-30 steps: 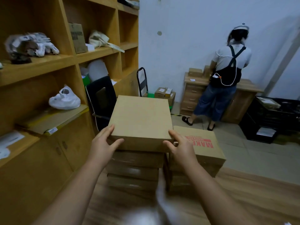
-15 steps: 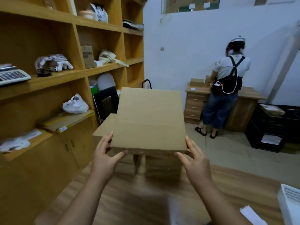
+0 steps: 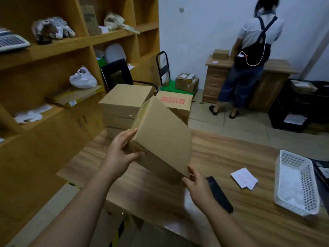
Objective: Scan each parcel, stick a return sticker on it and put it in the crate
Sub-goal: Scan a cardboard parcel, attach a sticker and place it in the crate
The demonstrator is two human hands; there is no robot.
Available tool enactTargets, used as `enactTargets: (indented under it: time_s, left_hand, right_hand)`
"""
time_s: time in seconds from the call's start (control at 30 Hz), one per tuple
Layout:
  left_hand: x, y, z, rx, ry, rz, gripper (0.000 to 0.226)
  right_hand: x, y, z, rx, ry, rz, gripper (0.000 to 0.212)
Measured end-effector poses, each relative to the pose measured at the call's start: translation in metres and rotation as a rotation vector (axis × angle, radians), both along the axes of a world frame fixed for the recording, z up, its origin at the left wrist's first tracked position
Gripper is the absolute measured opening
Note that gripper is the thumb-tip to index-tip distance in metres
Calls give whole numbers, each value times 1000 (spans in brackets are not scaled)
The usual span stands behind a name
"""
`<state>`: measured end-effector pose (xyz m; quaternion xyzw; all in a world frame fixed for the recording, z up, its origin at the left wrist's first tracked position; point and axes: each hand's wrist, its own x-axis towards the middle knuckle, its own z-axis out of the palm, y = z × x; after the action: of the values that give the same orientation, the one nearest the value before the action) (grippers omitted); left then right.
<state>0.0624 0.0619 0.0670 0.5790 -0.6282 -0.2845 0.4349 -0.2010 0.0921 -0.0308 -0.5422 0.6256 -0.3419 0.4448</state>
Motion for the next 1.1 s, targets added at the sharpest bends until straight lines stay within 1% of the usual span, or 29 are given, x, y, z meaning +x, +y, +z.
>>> enactTargets:
  time_s: [0.03, 0.1, 0.2, 0.3, 0.37, 0.4, 0.47, 0.5, 0.57, 0.6, 0.63, 0.67, 0.7, 0.77, 0.87, 0.93, 0.97, 1.0, 1.07, 1.1]
  left_hand:
    - [-3, 3, -4, 12, -60, 9, 83]
    - [-10, 7, -11, 47, -149, 42, 82]
    - [-19, 12, -24, 58, -278, 30, 78]
    - [-26, 11, -37, 22, -482, -51, 74]
    - [-29, 8, -47, -12, -578, -104, 71]
    - [-31, 6, -53, -34, -585, -132, 71]
    - [-32, 3, -67, -75, -526, -184, 78]
    - [-31, 1, -75, -68, -471, -195, 86]
    - [-30, -2, -86, 7, -327, -215, 104]
    - [-29, -3, -90, 57, -238, -223, 108]
    - [-28, -5, -92, 105, -151, -226, 106]
    - [-28, -7, -92, 143, -102, -230, 100]
    - [-29, -9, -92, 146, -101, -242, 93]
    - [-31, -13, -92, 78, -170, -286, 86]
    - [-41, -20, -96, -7, -287, -419, 79]
    - [-48, -23, -109, 7, -346, -449, 78]
    - [-50, -24, -116, 55, -397, -431, 83]
    - [-51, -25, -123, 127, -468, -412, 88]
    - [-48, -25, -137, 314, -635, -370, 84]
    - [-47, -25, -143, 395, -689, -356, 81]
  right_hand:
    - [3, 4, -9, 73, -33, 18, 58]
    - [8, 8, -22, 162, -31, 47, 55]
    - [15, 8, -27, 212, -21, 46, 44]
    - [26, 2, -11, 79, 10, 19, 34]
    - [33, -7, 2, -26, 4, -22, 30]
    - [38, -10, 9, -66, -7, -30, 29]
    - [47, -13, 18, -106, -40, -39, 33]
    - [51, -14, 22, -111, -59, -52, 36]
    - [57, -13, 29, -113, -79, -85, 42]
    - [58, -13, 31, -111, -70, -103, 45]
    - [58, -14, 31, -97, -50, -117, 47]
    - [57, -14, 30, -75, -23, -125, 49]
    - [55, -14, 28, -55, -4, -126, 50]
    - [46, -12, 22, -16, -39, -137, 48]
    - [30, -6, 7, 73, -211, -210, 44]
    - [22, -2, -3, 127, -216, -264, 41]
    - [20, 1, -6, 161, -189, -272, 43]
    - [18, 1, -12, 192, -161, -268, 50]
    - [17, 1, -21, 265, -108, -243, 63]
    - [17, -1, -27, 300, -96, -234, 65]
